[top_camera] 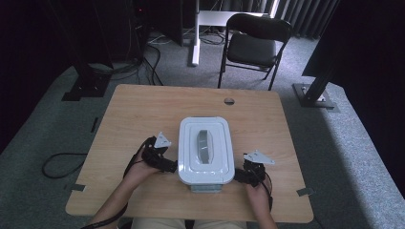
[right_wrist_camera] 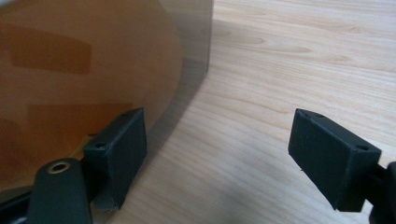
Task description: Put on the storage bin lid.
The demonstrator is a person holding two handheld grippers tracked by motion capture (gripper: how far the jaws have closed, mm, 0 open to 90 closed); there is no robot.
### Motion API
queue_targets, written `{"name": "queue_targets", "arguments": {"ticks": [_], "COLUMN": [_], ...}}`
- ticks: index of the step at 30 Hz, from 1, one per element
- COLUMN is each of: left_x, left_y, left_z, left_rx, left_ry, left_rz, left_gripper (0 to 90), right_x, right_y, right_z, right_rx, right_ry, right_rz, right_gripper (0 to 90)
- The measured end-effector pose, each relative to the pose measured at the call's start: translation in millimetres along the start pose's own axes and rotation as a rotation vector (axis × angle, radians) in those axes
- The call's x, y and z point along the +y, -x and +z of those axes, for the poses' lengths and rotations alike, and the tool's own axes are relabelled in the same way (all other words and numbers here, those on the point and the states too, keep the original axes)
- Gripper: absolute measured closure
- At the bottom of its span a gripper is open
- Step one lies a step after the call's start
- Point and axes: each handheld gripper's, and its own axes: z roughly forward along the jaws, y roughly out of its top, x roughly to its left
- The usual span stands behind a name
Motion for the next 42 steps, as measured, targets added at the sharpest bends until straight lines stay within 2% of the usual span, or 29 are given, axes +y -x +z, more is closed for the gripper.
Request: {"name": "queue_targets", "arguments": {"ticks": [9,11,13,15,20,25,32,36,42], "left_x": [-1.0,-1.8,-3.4,-5.1,-13.0,-20.4,-25.7,-29.4,-40.9], "left_y": [-2.8,-3.3,-4.1,-5.6,-9.0,-12.0,-12.5,-13.4,-20.1], "left_z": [-3.5,-4.2,-5.0,-5.9,-7.4,-8.5,-13.9,-16.6,-22.1], "left_rx": [0.007,0.003,0.011,0.008,0.020,0.024,0.037,0.039,0.055], "left_ry": [0.012,0.018,0.030,0.035,0.057,0.064,0.089,0.088,0.081], "left_rz": [-0.007,-0.012,-0.020,-0.025,-0.039,-0.048,-0.062,-0.063,-0.082], "left_gripper": [2.8,2.7,2.7,2.8,2.8,2.8,2.8,2.8,2.8], "right_x": [-1.6,-0.9,2.3,4.7,7.2,5.9,2.2,0.7,-3.3], "right_y": [-4.2,-3.6,1.4,5.7,20.8,32.3,41.4,44.5,52.0], "right_z": [-1.2,-1.2,-2.5,-2.5,-4.7,-5.7,-11.0,-13.7,-20.5], "right_rx": [0.022,-0.005,-0.019,-0.037,-0.070,-0.074,-0.079,-0.082,-0.112], "right_ry": [-0.005,0.003,0.028,0.020,0.033,0.027,0.034,0.037,0.045], "right_rz": [-0.006,-0.026,-0.023,-0.034,-0.019,-0.005,0.016,0.023,0.031], "right_gripper": [18.6,12.3,13.0,13.0,12.9,12.9,12.9,12.9,12.9]}}
